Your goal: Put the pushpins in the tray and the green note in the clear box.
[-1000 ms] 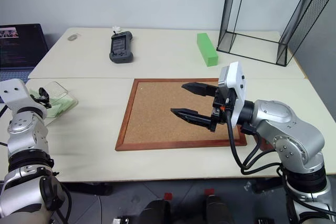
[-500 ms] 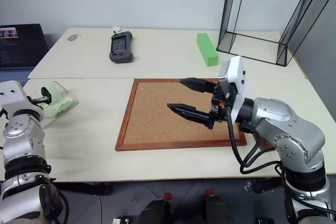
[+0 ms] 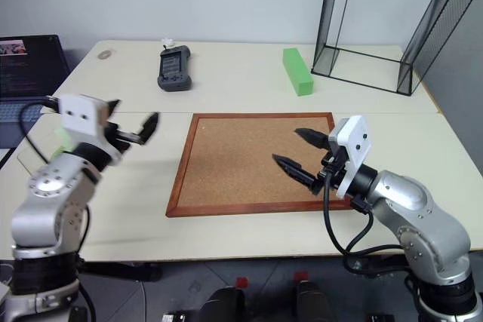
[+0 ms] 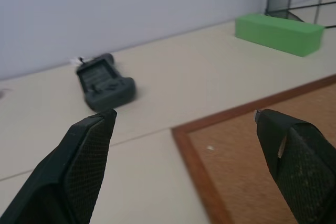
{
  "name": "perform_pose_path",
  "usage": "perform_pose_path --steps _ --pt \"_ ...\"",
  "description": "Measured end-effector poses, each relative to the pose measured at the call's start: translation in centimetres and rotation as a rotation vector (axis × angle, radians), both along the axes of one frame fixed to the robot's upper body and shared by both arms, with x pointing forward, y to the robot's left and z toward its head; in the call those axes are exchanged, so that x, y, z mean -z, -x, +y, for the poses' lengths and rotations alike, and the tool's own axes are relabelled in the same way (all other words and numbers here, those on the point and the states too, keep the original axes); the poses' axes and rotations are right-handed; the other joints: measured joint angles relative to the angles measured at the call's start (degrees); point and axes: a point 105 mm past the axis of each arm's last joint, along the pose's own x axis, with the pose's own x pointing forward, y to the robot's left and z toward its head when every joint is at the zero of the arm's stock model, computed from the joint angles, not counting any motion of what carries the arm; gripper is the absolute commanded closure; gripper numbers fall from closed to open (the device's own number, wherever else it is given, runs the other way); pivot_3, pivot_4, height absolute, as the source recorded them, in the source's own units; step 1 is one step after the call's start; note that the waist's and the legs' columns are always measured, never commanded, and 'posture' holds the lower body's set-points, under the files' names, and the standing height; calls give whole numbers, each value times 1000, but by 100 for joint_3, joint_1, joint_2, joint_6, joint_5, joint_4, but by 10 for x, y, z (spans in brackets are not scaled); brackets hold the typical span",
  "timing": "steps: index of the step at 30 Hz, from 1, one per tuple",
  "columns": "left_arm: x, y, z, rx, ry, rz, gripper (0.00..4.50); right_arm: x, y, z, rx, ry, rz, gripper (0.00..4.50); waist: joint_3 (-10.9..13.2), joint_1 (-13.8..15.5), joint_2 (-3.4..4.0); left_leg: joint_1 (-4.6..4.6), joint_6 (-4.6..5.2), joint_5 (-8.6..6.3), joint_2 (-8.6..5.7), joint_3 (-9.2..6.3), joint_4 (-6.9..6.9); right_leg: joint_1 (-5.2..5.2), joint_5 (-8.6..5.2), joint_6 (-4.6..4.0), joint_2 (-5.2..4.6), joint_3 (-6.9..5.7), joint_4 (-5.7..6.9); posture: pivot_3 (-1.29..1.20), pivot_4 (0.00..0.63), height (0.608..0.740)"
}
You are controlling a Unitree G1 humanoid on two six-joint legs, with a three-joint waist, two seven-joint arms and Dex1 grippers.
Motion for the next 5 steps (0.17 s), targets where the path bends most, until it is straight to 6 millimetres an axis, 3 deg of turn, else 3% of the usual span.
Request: perform_pose_path --steps 2,5 --pt "17 4 1 -52 44 42 31 25 -7 -14 168 39 35 818 0 0 0 6 0 0 2 2 -1 -1 0 -1 7 2 4 0 150 740" --pt "39 14 2 -135 128 86 31 41 -10 -27 362 32 27 818 -1 7 0 15 -1 0 11 5 1 7 0 -1 9 8 3 0 150 740"
